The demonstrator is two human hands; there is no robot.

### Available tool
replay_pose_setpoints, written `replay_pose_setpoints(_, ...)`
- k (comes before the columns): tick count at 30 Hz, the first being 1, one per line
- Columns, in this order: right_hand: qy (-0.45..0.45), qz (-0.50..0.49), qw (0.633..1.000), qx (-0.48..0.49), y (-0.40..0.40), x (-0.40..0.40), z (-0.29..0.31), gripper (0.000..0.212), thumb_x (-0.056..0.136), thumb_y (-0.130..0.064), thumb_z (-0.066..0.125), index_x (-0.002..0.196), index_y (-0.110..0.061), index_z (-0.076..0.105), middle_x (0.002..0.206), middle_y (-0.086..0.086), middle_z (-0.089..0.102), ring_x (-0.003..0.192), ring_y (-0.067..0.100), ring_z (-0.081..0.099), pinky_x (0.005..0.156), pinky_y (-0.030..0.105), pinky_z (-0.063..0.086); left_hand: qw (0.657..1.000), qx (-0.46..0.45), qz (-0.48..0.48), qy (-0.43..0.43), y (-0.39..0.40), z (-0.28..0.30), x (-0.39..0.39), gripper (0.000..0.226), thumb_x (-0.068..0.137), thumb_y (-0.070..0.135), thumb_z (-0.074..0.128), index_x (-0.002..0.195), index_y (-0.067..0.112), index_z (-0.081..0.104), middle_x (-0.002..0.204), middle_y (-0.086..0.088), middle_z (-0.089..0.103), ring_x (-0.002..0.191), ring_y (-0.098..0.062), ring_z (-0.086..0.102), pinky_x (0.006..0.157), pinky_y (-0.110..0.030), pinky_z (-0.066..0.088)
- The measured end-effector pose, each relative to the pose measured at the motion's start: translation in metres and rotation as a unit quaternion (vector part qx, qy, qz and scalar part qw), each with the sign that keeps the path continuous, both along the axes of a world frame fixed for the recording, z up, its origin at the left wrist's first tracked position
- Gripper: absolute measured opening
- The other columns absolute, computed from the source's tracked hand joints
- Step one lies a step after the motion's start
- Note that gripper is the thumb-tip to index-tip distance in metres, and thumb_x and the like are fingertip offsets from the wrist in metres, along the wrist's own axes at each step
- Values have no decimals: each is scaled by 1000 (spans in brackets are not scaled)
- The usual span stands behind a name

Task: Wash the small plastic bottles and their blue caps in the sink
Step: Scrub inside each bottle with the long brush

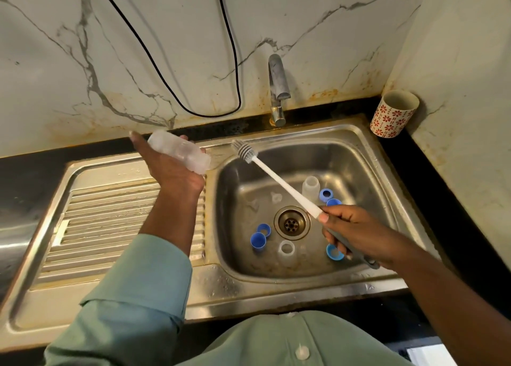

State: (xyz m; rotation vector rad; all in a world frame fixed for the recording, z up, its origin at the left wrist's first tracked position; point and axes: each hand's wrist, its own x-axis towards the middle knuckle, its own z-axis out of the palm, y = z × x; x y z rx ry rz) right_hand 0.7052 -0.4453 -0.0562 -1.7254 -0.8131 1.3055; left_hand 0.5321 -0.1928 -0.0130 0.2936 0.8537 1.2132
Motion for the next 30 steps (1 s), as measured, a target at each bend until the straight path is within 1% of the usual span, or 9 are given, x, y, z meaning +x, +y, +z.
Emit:
replay_pose_setpoints(3, -28, 51, 998, 33, -2, -12, 22, 34, 101, -25, 48, 127, -47, 55, 73, 2, 62, 54, 17, 52, 47, 28, 45, 988, 54, 44, 137, 1, 0, 3, 59, 89, 60, 59, 132, 20, 51, 119, -3, 59, 107, -20, 59, 89, -40, 50)
replay_pose_setpoints(6, -51, 85, 994, 35, -4, -24, 41, 43, 102, -25, 45, 131, -57, 42, 71, -2, 63, 49, 16, 53, 43, 26, 45, 961, 98, 122, 226, 0, 3, 9, 54, 88, 50, 68, 123, 10, 58, 113, -3, 62, 100, -11, 56, 79, -25, 49)
replay_pose_setpoints(8, -67, 85, 993, 37, 0, -31, 50, 41, 103, -25, 44, 132, -55, 41, 70, -3, 63, 47, 16, 53, 42, 26, 46, 956, 138, 116, 233, -5, 3, 15, 48, 87, 41, 72, 120, 8, 60, 103, 2, 62, 94, -6, 58, 69, -15, 48)
replay_pose_setpoints(11, -77, 76, 994, 20, 9, -36, 56, 41, 103, -26, 43, 136, -49, 41, 68, 0, 63, 46, 16, 53, 41, 26, 47, 953, 172, 90, 232, -11, -9, 22, 42, 87, 31, 75, 117, 4, 62, 100, 1, 65, 100, -12, 64, 83, -23, 55)
replay_pose_setpoints(16, -60, 92, 994, 1, 11, -39, 70, 38, 103, -27, 42, 140, -37, 45, 63, 2, 58, 42, 14, 49, 38, 24, 44, 954, 166, 130, 214, -9, -3, 23, 28, 90, 22, 71, 111, 4, 64, 86, 4, 62, 77, -2, 60, 63, -12, 48)
replay_pose_setpoints(20, -51, 75, 996, -12, 22, -42, 71, 38, 104, -26, 40, 141, -36, 45, 66, 6, 58, 41, 13, 48, 37, 25, 42, 942, 201, 60, 262, -16, -8, 30, 8, 91, 21, 70, 97, 17, 67, 88, 9, 63, 82, 0, 60, 69, -14, 48)
replay_pose_setpoints(24, -39, 83, 996, -23, 21, -39, 73, 40, 105, -26, 40, 143, -36, 43, 64, 5, 58, 41, 12, 48, 37, 23, 42, 947, 167, 95, 257, -12, -12, 29, 20, 92, 23, 69, 105, 8, 67, 86, 7, 60, 77, 0, 58, 59, -7, 44)
replay_pose_setpoints(27, -43, 85, 995, -26, 23, -37, 74, 40, 105, -25, 40, 143, -36, 42, 63, 5, 58, 41, 13, 48, 36, 23, 42, 951, 172, 55, 251, -13, -16, 30, 23, 92, 25, 68, 105, 7, 64, 85, 4, 59, 78, -3, 60, 60, -12, 47)
replay_pose_setpoints(30, -53, 74, 995, -28, 23, -36, 72, 38, 105, -25, 40, 140, -36, 45, 64, 5, 57, 43, 13, 48, 37, 25, 43, 953, 160, 29, 257, -13, -22, 34, 22, 90, 31, 70, 100, 12, 67, 90, -1, 62, 90, -15, 63, 66, -22, 51)
